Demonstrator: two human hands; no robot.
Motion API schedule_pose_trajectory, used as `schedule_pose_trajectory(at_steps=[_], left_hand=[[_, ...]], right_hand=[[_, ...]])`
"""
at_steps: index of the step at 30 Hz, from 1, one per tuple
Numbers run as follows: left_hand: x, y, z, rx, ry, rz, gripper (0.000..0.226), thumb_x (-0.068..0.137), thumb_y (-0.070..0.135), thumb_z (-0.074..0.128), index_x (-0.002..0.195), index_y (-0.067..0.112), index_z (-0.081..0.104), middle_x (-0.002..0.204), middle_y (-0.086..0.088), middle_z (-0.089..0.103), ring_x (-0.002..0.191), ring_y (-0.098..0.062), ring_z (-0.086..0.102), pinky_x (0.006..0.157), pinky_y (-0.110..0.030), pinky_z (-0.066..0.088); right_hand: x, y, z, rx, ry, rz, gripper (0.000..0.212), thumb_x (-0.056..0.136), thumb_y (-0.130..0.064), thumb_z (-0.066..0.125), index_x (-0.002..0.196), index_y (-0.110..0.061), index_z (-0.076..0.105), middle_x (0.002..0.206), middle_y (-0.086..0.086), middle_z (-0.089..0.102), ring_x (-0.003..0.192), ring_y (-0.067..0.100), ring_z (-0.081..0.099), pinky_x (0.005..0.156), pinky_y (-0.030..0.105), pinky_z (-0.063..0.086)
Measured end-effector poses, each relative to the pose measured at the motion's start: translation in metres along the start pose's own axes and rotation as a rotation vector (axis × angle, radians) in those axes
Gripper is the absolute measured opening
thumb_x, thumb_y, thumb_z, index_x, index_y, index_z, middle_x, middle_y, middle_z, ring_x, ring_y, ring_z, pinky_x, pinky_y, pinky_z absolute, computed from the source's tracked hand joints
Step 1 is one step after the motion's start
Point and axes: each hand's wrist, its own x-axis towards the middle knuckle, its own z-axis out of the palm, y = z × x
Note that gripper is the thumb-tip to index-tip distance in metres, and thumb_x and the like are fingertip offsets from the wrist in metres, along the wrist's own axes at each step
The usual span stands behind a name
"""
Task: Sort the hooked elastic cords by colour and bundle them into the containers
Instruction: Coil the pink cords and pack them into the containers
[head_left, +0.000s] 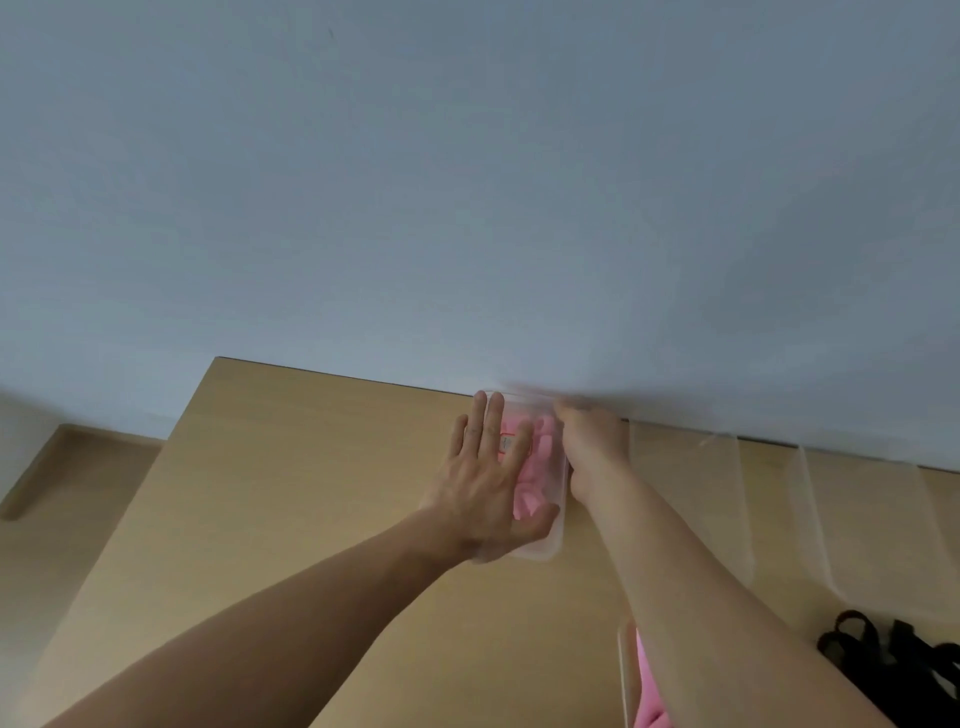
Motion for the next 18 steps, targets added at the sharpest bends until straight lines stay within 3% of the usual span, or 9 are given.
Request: schedule_pose_trajectory(at_steps=[4, 6, 9, 13, 18], left_hand=[[0.005, 0.0, 0.0, -0.053, 0.062, -0.059, 0.084, 0.087, 0.067, 0.014, 0.156, 0.019, 0.006, 0.16, -0.023, -0.01, 0.147, -0.037, -0.019, 0.121, -0.05, -0.004], [0.008, -0.001, -0.002, -0.037, 0.062, -0.061, 0.083, 0.088, 0.064, 0.01, 0.156, 0.017, 0.009, 0.161, -0.024, -0.009, 0.148, -0.037, -0.018, 0.121, -0.049, -0.005], [0.007, -0.003, -0.005, 0.015, 0.008, -0.02, 0.082, 0.086, 0.061, 0.003, 0.156, 0.019, 0.0, 0.16, -0.021, -0.017, 0.146, -0.033, -0.025, 0.121, -0.047, -0.009], [0.003, 0.0, -0.005, 0.043, 0.016, -0.035, 0.073, 0.093, 0.056, 0.007, 0.156, 0.019, -0.002, 0.162, -0.017, -0.014, 0.148, -0.03, -0.021, 0.121, -0.046, -0.008], [-0.005, 0.007, -0.019, 0.051, 0.021, -0.076, 0.083, 0.086, 0.059, -0.009, 0.156, 0.016, 0.002, 0.163, -0.014, -0.006, 0.15, -0.029, -0.013, 0.121, -0.047, -0.004]], right_hand=[[-0.022, 0.039, -0.006, -0.043, 0.037, -0.056, 0.02, 0.093, -0.022, 0.056, 0.081, -0.008, 0.064, 0.08, 0.007, 0.068, 0.073, 0.025, 0.062, 0.067, 0.036, 0.051], [-0.036, 0.057, -0.013, -0.078, 0.033, -0.098, 0.016, 0.094, -0.019, 0.055, 0.082, -0.011, 0.061, 0.081, 0.005, 0.065, 0.074, 0.022, 0.058, 0.067, 0.033, 0.047], [-0.048, 0.066, -0.024, -0.145, 0.001, -0.155, 0.013, 0.094, -0.02, 0.057, 0.082, -0.016, 0.06, 0.079, 0.001, 0.064, 0.072, 0.019, 0.058, 0.066, 0.032, 0.045], [-0.054, 0.066, -0.033, -0.203, -0.03, -0.174, 0.018, 0.091, -0.028, 0.06, 0.081, -0.014, 0.062, 0.076, 0.003, 0.065, 0.068, 0.02, 0.056, 0.061, 0.03, 0.042], [-0.076, 0.062, -0.042, -0.356, -0.071, -0.219, 0.024, 0.089, -0.037, 0.061, 0.096, -0.014, 0.062, 0.089, -0.001, 0.066, 0.082, 0.02, 0.062, 0.069, 0.032, 0.046]])
